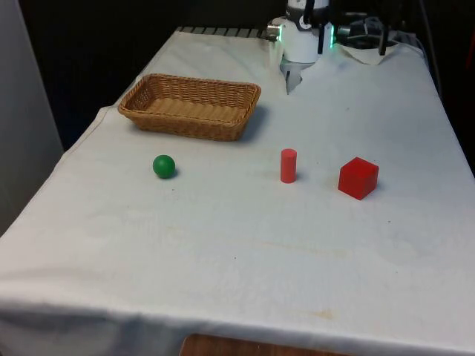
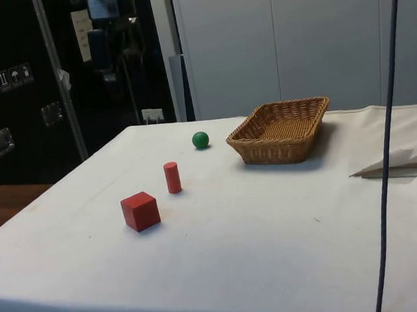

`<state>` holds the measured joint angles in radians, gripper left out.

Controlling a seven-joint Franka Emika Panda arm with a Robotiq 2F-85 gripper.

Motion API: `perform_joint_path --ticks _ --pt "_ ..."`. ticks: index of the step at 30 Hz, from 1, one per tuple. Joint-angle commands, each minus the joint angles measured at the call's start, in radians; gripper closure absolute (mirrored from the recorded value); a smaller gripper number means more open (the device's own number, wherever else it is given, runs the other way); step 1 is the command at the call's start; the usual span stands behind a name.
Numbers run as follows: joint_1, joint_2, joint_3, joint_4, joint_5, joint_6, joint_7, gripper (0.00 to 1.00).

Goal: Pick up the object to the left of the cylinder and place it into the basket.

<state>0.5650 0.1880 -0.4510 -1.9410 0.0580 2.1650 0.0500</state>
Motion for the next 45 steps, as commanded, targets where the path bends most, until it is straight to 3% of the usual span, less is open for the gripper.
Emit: perform_joint_path --ticks 1,2,3,13,19,29,45 --pt "0.003 0.008 0.004 -0.001 0.001 0.020 0.010 0.00" --pt "0.000 0.004 0.003 0.000 0.000 0.006 0.003 0.00" --pt "0.001 0.019 0.009 -0.005 0.004 0.038 0.013 0.00" --pt "0.000 0.066 0.017 -0.018 0.018 0.100 0.018 0.00" --pt "-0.003 0.088 0.023 -0.042 0.055 0.162 0.014 0.00" --pt "-0.001 0.117 0.026 -0.051 0.079 0.197 0.016 0.00" --pt "0.000 0.190 0.068 -0.029 0.093 0.260 0.056 0.00"
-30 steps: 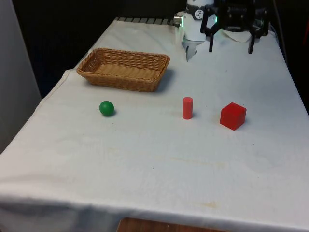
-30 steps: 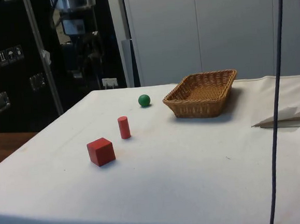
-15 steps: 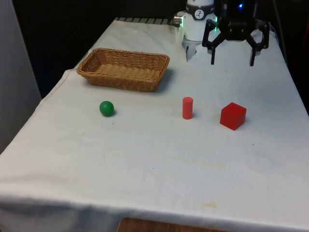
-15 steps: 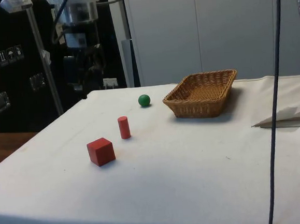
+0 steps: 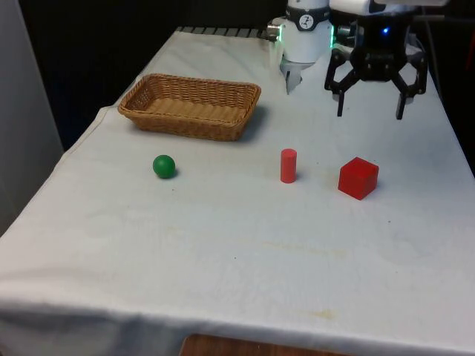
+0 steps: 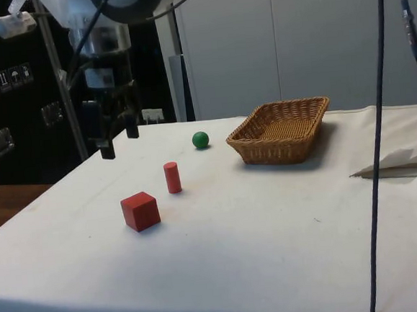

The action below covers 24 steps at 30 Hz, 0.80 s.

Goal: Pick up the object to the left of the cylinder and place it into the basket.

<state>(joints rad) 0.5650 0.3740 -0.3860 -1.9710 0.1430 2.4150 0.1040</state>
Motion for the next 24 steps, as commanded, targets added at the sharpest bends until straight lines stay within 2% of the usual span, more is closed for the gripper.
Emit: perform_joint_path --ticks 1,3,10,12,21,22,24 --pt "0.000 0.009 0.006 0.003 0.009 0.015 0.004 0.00" --pt "0.000 0.008 0.005 0.003 0.000 0.008 0.006 0.00" --pt "-0.002 0.044 0.028 0.012 0.011 0.052 0.026 0.00" --pt "0.000 0.042 0.026 0.009 0.000 0.048 0.030 0.00" --pt "-0.005 0.096 0.046 0.013 0.014 0.093 0.049 0.00" --pt "0.000 0.089 0.038 0.014 0.001 0.078 0.052 0.00" --pt "-0.005 0.106 0.047 0.013 0.019 0.100 0.051 0.00"
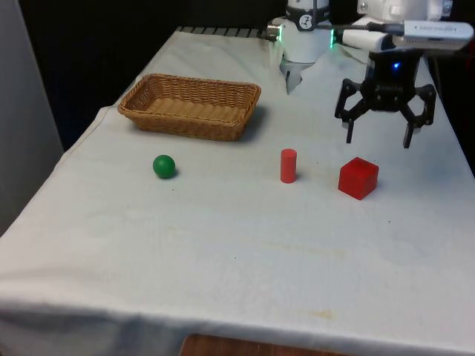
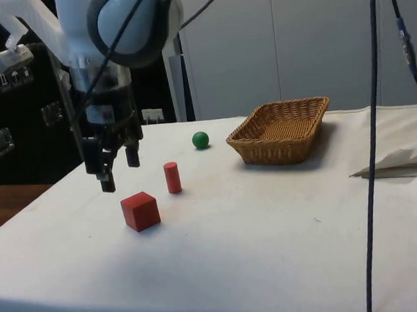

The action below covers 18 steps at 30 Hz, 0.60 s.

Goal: Pick up the object to the left of the cylinder and place it into the basket.

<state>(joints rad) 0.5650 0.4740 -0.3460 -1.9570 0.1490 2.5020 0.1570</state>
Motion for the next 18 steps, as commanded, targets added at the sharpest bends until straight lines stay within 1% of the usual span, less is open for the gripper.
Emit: perform_joint_path --ticks 1,6,7,8,14,15,16,18 --pt "-0.005 0.011 0.008 -0.001 0.016 0.016 -0.002 0.00" --pt "-0.006 0.033 0.009 -0.001 0.032 0.030 0.001 0.00" --pt "0.000 0.029 0.001 0.000 0.019 0.018 0.004 0.00" --pt "-0.006 0.043 0.010 0.000 0.040 0.037 0.001 0.00" --pt "-0.007 0.074 0.012 0.001 0.056 0.061 0.011 0.00" --pt "-0.001 0.071 0.003 0.000 0.043 0.050 0.014 0.00" --pt "-0.007 0.078 0.013 0.001 0.059 0.065 0.011 0.00" --pt "-0.008 0.085 0.014 0.001 0.063 0.072 0.013 0.00"
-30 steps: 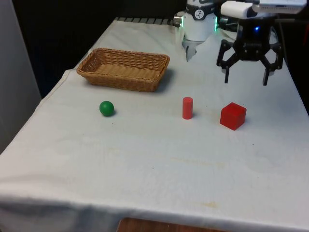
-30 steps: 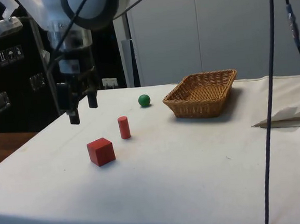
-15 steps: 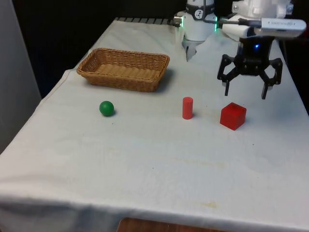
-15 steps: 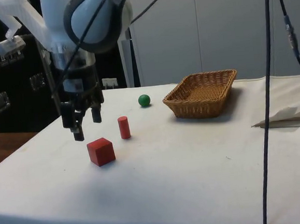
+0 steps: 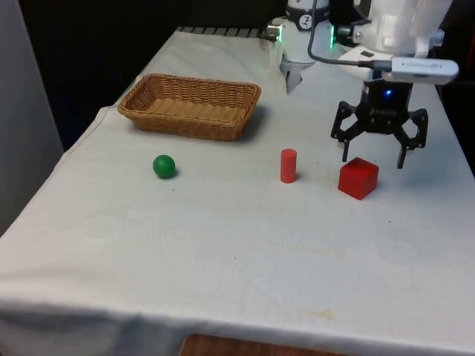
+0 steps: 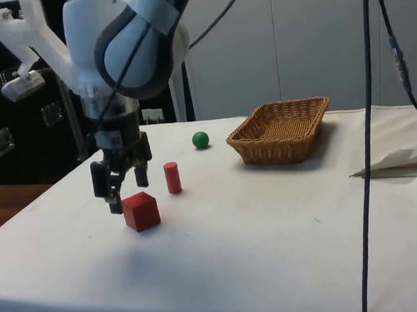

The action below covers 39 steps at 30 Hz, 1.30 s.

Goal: Pick up the object to the left of the cylinder and place it into the basket.

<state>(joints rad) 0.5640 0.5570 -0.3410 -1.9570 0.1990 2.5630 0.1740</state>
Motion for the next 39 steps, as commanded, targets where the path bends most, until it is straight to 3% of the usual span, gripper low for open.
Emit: perform_joint_path --ticks 1,5,6,7,14,23,24,25,26,34,39 --pt "-0.007 0.006 0.011 0.001 0.016 0.016 -0.004 0.00" --pt "-0.007 0.020 0.014 0.001 0.024 0.034 -0.004 0.00" --pt "0.000 0.020 0.004 0.000 0.012 0.025 0.001 0.00" --pt "-0.007 0.022 0.014 0.001 0.025 0.037 -0.004 0.00" --pt "0.000 0.025 0.005 0.001 0.013 0.031 0.001 0.00" --pt "-0.012 0.063 0.019 0.003 0.029 0.065 -0.006 0.00" --pt "-0.012 0.065 0.018 0.003 0.029 0.066 -0.006 0.00" --pt "-0.003 0.064 0.006 0.002 0.014 0.057 0.002 0.00" --pt "-0.013 0.066 0.018 0.003 0.028 0.066 -0.007 0.00" --pt "-0.005 0.069 0.005 0.002 0.014 0.058 0.002 0.00" --pt "-0.008 0.067 0.010 0.003 0.020 0.062 -0.001 0.00"
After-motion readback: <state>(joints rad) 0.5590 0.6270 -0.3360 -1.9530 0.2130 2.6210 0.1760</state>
